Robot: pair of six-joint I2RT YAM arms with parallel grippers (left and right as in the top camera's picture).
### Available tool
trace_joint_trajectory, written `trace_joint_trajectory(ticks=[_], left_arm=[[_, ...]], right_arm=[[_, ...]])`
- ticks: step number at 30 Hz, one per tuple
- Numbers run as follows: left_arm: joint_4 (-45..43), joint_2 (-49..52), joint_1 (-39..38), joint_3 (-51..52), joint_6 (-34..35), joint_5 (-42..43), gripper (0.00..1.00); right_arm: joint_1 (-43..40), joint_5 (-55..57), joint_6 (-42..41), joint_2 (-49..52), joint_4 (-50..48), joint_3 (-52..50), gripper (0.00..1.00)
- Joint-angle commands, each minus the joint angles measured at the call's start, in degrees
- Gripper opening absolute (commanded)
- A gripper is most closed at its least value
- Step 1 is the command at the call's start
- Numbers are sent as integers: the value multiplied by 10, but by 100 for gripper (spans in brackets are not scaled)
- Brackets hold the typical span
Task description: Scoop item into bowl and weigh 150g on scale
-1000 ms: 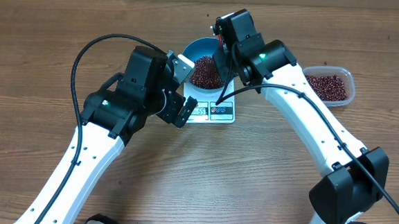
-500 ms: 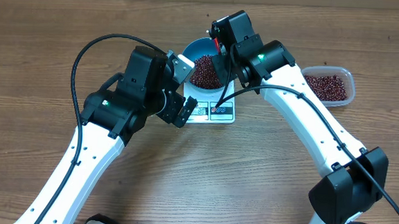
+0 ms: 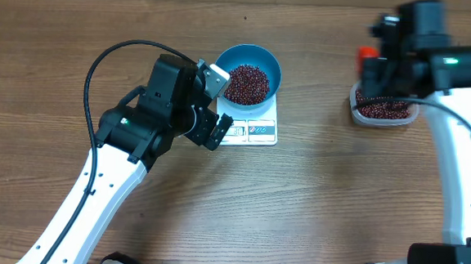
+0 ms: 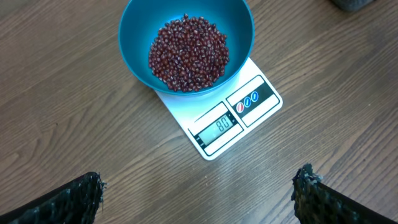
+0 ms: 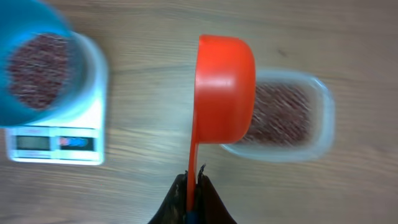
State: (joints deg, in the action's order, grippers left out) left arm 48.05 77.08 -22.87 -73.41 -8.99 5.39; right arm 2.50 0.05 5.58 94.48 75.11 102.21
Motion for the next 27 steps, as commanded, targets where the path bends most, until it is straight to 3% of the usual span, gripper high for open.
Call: trace_joint_trajectory(ticks=[1, 7, 18, 27], left_arm=[[-1, 5, 0, 3, 6, 4, 100], [-1, 5, 0, 3, 6, 4, 100], [-1, 5, 0, 3, 6, 4, 99], [-1, 5, 0, 3, 6, 4, 100]], right_arm=[[-59, -10, 40, 10, 20, -7, 4], [-116, -12, 54, 57, 6, -49, 4], [-116, -7, 54, 168, -41, -85, 4], [-116, -180, 70, 222, -52, -85, 4]])
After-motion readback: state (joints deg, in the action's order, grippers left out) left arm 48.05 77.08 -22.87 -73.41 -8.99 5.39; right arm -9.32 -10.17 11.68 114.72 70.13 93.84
